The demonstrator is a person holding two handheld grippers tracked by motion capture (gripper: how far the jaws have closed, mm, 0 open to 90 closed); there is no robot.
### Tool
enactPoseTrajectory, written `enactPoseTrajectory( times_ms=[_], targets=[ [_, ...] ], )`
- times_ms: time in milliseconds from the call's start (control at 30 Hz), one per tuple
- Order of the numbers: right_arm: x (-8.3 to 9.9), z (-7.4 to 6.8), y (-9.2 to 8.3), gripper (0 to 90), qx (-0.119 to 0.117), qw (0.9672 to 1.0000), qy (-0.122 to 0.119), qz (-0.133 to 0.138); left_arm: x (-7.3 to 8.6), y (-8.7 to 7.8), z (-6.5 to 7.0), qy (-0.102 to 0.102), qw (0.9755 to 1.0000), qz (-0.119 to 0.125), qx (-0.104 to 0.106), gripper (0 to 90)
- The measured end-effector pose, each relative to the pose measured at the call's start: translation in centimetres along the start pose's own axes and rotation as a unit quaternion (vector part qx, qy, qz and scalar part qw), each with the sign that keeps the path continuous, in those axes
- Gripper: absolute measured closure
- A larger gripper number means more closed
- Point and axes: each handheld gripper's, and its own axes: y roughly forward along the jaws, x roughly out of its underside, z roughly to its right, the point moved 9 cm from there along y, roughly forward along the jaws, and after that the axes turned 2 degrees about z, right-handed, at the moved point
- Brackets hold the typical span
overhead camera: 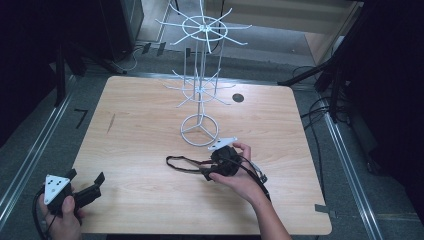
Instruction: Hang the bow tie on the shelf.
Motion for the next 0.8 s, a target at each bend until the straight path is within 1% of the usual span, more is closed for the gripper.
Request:
enactPoseTrajectory(
  times_ms=[33,67,100,133,167,200,267,333,400,433,467,500,533,567,600,633,667,733,767,800],
  targets=[
    [0.0,0.0,0.0,18.4,0.000,1.0000,0.000,0.000,0.0,0.0,0.0,0.000,1.0000,0.000,0.000,8.5],
    [-0.3,-0.5,0.5,18.8,-0.006,0.9999,-0.007,-0.005,0.0,0.0,0.0,0.000,1.0000,0.000,0.000,8.5],
    [-0.3,-0.5,0.5,18.8,-0.006,0.9999,-0.007,-0.005,0.0,0.0,0.0,0.000,1.0000,0.000,0.000,8.5],
    [-0.3,-0.8,0.8,18.9,-0.007,0.9999,-0.010,-0.010,0.0,0.0,0.0,0.000,1.0000,0.000,0.000,8.5],
    [-0.3,-1.2,1.4,19.5,-0.008,0.9996,-0.018,-0.019,0.0,0.0,0.0,0.000,1.0000,0.000,0.000,8.5],
    [-0.3,-1.2,1.4,19.5,-0.008,0.9996,-0.018,-0.019,0.0,0.0,0.0,0.000,1.0000,0.000,0.000,8.5],
    [-0.3,-1.4,2.0,20.8,-0.005,0.9993,-0.025,-0.028,0.0,0.0,0.0,0.000,1.0000,0.000,0.001,8.5],
    [-0.3,-1.6,2.6,24.3,-0.001,0.9989,-0.029,-0.037,0.0,0.0,0.0,0.000,1.0000,0.001,0.000,8.5],
    [-0.3,-1.7,2.8,25.7,-0.001,0.9989,-0.029,-0.036,0.0,0.0,0.0,0.000,1.0000,0.001,0.000,8.5],
    [-0.2,-2.0,3.0,29.8,-0.003,0.9987,-0.032,-0.039,0.0,0.0,0.0,-0.001,1.0000,0.001,0.000,8.5],
    [-0.2,-2.0,3.0,29.8,-0.003,0.9987,-0.032,-0.039,0.0,0.0,0.0,-0.001,1.0000,0.001,0.000,8.5],
    [-0.1,-2.1,3.1,32.5,-0.004,0.9986,-0.034,-0.041,0.0,0.0,0.0,-0.001,1.0000,0.001,0.000,8.5],
    [0.1,-2.4,3.4,39.1,-0.004,0.9978,-0.045,-0.048,0.0,0.1,0.0,-0.001,1.0000,0.000,-0.001,8.5],
    [0.1,-2.6,3.4,42.4,-0.010,0.9978,-0.045,-0.047,0.0,0.1,0.0,-0.001,1.0000,0.000,0.000,8.5],
    [0.0,-2.7,3.4,45.1,-0.011,0.9979,-0.045,-0.045,0.0,0.1,0.0,-0.002,1.0000,0.000,-0.001,8.5],
    [0.0,-2.7,3.4,45.1,-0.011,0.9979,-0.045,-0.045,0.0,0.1,0.0,-0.002,1.0000,0.000,-0.001,8.5],
    [-0.1,-2.6,3.3,54.2,-0.011,0.9979,-0.045,-0.045,0.0,0.1,0.0,-0.002,1.0000,0.000,-0.001,8.5],
    [-0.1,-2.4,3.3,60.9,-0.009,0.9980,-0.042,-0.047,0.0,0.1,0.0,-0.002,1.0000,-0.001,-0.001,8.5],
    [-0.1,-2.4,3.3,60.9,-0.009,0.9980,-0.042,-0.047,0.0,0.1,0.0,-0.002,1.0000,-0.001,-0.001,8.5],
    [-0.1,-2.1,3.2,67.8,-0.004,0.9982,-0.036,-0.047,0.0,0.1,0.0,-0.002,1.0000,-0.001,-0.001,8.5]
  ],
)
